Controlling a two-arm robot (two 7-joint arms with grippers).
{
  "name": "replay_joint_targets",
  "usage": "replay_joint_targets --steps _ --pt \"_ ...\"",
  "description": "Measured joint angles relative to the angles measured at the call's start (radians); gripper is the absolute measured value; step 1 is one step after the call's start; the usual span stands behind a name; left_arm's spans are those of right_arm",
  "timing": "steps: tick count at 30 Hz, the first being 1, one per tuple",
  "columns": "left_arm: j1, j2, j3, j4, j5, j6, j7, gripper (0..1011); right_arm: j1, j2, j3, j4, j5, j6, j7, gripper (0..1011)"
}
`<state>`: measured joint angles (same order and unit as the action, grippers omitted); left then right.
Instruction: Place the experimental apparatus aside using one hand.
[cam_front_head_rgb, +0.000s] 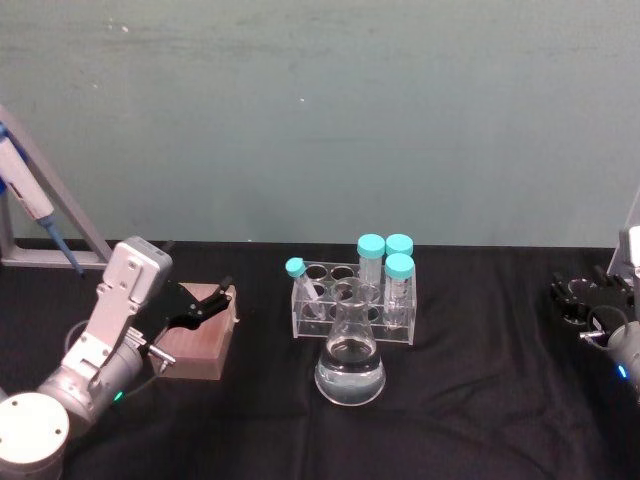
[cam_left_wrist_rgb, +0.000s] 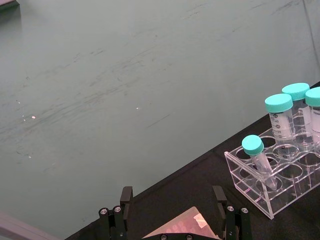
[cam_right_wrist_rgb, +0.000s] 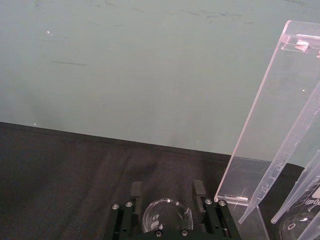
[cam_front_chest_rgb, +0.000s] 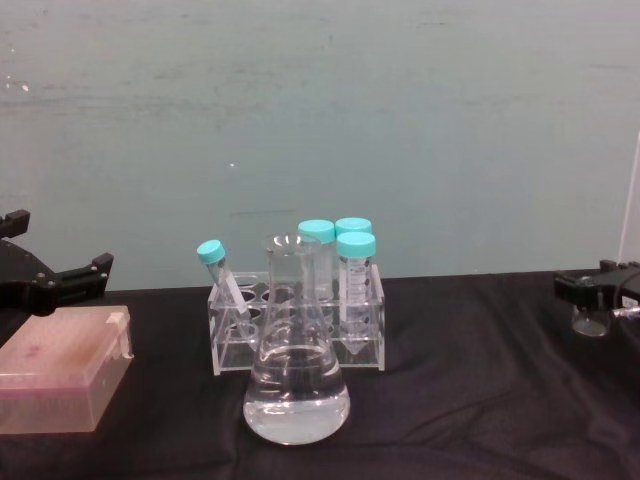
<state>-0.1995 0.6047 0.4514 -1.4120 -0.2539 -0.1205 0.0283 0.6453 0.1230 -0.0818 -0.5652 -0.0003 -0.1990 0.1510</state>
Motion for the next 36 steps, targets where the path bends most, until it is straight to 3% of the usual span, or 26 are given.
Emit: replay_joint_targets --steps 14,28,36 --pt "0.000 0.000 0.000 0.000 0.000 0.000 0.000 1000 0.000 0.000 0.000 0.000 0.000 0.000 -0.001 1002" --pt "0.000 0.000 0.000 0.000 0.000 0.000 0.000 1000 -0.009 0.001 -0.002 -0.018 -0.004 -0.001 -0.001 1000" --pt "0.000 0.000 0.000 0.000 0.000 0.000 0.000 1000 -0.088 0.019 -0.026 -0.177 -0.038 -0.026 -0.003 1000"
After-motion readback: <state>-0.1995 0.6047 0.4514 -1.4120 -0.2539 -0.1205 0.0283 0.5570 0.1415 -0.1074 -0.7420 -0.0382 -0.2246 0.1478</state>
